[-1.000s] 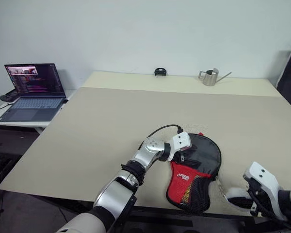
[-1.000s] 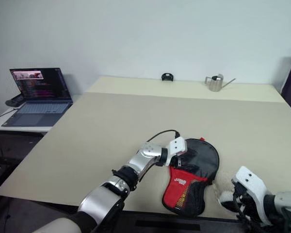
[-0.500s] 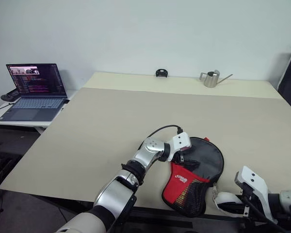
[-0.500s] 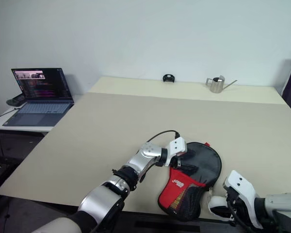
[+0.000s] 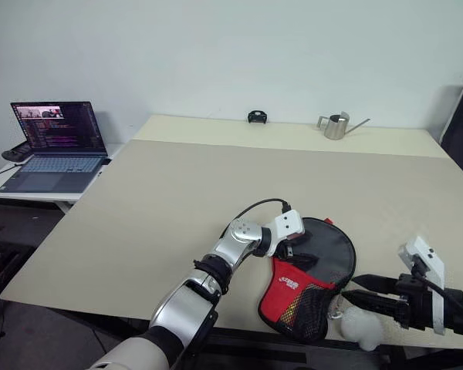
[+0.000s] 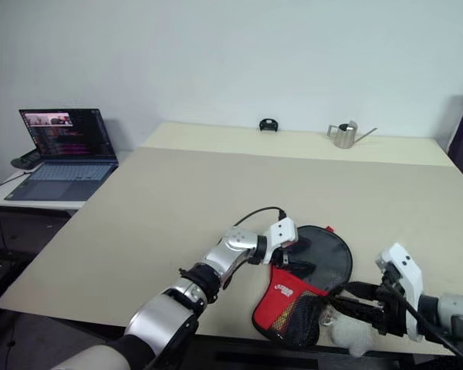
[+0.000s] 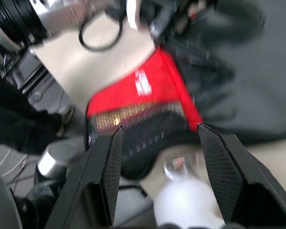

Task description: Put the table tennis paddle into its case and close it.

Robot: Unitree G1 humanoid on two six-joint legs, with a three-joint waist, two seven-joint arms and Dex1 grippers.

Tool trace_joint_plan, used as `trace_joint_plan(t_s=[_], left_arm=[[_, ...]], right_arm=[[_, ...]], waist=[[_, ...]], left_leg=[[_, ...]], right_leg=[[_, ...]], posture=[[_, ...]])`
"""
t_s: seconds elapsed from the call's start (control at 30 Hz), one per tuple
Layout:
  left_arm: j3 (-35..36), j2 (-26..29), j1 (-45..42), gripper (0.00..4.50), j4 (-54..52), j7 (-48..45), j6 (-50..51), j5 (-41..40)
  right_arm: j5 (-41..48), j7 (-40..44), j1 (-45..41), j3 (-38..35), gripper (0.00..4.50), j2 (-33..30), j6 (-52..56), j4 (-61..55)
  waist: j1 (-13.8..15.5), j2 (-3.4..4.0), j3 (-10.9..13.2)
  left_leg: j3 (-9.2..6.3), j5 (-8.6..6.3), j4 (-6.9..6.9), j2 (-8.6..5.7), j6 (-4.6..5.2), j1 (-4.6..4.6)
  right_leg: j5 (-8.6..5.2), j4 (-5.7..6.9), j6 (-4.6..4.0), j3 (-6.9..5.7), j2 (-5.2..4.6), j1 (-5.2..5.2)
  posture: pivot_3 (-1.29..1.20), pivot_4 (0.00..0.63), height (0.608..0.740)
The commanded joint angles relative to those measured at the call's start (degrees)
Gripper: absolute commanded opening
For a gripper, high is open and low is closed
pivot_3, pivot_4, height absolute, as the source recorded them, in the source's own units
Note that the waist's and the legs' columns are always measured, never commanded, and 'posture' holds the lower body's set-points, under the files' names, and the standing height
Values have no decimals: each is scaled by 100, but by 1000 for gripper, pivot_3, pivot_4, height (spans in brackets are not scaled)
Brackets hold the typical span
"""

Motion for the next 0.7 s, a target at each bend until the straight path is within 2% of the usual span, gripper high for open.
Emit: trace_joint_plan(t_s=[0.03,0.23,0.33,0.53,0.7], left_arm=[[-41,79,190,3316,97,-172,144,101],[423,361,210,3316,-1068,-949,660,-623],[574,643,337,3316,-1915,-1324,1190,-1019],[773,1390,608,3316,-3206,-1700,2045,-1514],[1010,1976,872,3316,-3756,-1510,2361,-1629]], right_arm=[[-613,-377,-712,352,2712,-100,-574,684],[-2103,-122,-1570,1774,2712,-157,-1812,2085],[-2525,62,-1836,2252,2712,6,-2284,2588],[-2983,298,-2112,2662,2712,384,-2823,3301],[-3322,449,-2266,2871,2712,689,-3193,3958]], waist=[[-7,-2,3],[-67,15,31],[-139,22,37],[-152,43,55],[-155,47,58]], left_leg=[[1,0,1,0,0,0],[20,1,-4,4,-1,-33],[46,15,9,4,-23,-120],[55,18,15,6,-28,-154],[55,17,18,6,-26,-149]], right_leg=[[1,0,1,1,0,-1],[-2,24,-9,19,7,-58],[-2,55,-12,45,5,-165],[-2,56,-14,53,2,-196],[-1,62,-15,56,3,-196]], posture=[[0,150,740],[0,150,740],[0,150,740],[0,150,740],[0,150,740]])
